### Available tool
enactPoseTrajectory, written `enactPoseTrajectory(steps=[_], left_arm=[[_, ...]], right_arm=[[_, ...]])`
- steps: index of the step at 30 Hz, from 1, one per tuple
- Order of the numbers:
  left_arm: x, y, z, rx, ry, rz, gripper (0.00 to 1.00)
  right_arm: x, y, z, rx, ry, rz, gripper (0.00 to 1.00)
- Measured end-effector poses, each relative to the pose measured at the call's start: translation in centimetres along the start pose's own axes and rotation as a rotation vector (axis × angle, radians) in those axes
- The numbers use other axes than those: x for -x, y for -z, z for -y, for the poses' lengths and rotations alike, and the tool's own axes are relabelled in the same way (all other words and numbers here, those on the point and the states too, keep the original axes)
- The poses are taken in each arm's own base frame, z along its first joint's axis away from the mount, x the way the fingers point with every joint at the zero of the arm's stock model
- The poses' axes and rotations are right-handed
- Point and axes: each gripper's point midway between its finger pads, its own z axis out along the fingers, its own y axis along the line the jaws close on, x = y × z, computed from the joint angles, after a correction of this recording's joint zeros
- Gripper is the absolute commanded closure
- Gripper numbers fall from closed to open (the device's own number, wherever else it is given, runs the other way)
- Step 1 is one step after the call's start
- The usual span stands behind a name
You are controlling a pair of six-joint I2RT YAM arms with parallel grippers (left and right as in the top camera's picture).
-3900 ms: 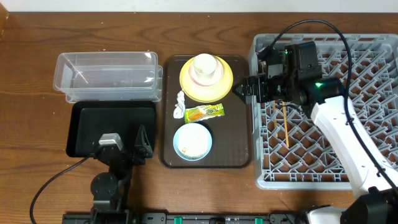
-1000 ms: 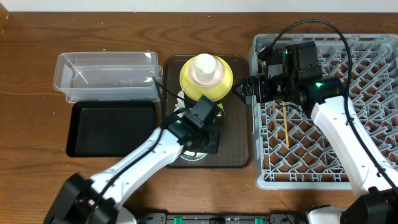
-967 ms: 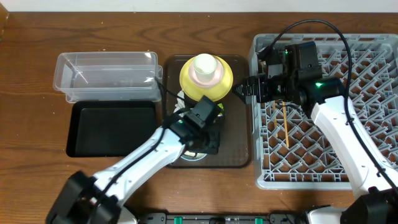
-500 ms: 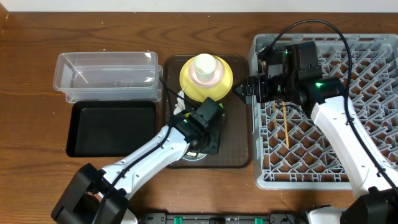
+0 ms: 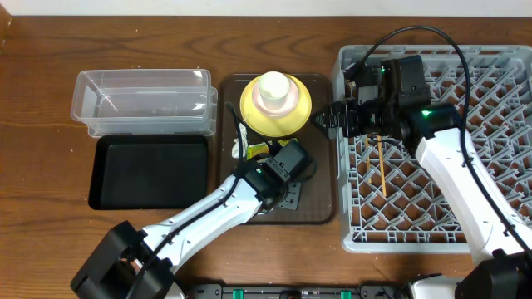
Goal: Sort waste into correct bins and load items into the dishwasher rack
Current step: 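Reach the left gripper to the light-blue rice bowl on the tray, then close the left gripper on the rim of the light-blue bowl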
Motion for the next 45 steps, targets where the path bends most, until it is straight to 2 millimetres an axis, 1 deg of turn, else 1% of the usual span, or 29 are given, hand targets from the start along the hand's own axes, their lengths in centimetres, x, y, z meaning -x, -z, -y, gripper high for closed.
enactPoseTrajectory(steps=[7,27,37,45], left_arm=[[0.3,0.0,-0.4,0.022,0.0,0.015,0.7],[0.5,-0.1,-0.3,0.019,0.002,0.028,0.7],[-0.4,-1.4,-1.1,0.026,0.039,0.031,0.7],[-0.4,-1.5,-1.1,0.026,0.042,0.032,0.7]], right_arm=[[0.0,0.0,0.0,0.0,0.0,0.0,0.01],[0.0,0.0,0.0,0.0,0.0,0.0,0.01],[0.0,0.0,0.0,0.0,0.0,0.0,0.01],[0.0,0.0,0.0,0.0,0.0,0.0,0.01]])
